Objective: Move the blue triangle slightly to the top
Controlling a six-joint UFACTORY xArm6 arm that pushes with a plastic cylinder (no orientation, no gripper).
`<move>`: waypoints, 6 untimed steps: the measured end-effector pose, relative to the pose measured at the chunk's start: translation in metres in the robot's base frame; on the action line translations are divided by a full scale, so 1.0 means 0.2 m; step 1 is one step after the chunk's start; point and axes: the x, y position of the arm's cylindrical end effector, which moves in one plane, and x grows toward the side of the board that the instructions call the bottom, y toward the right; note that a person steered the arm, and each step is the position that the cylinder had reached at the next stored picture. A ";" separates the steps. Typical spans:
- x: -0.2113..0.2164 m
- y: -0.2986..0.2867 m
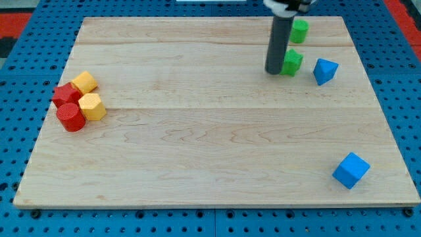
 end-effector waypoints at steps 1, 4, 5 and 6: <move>-0.20 0.03; 0.51 0.29; 0.35 0.40; 0.17 0.29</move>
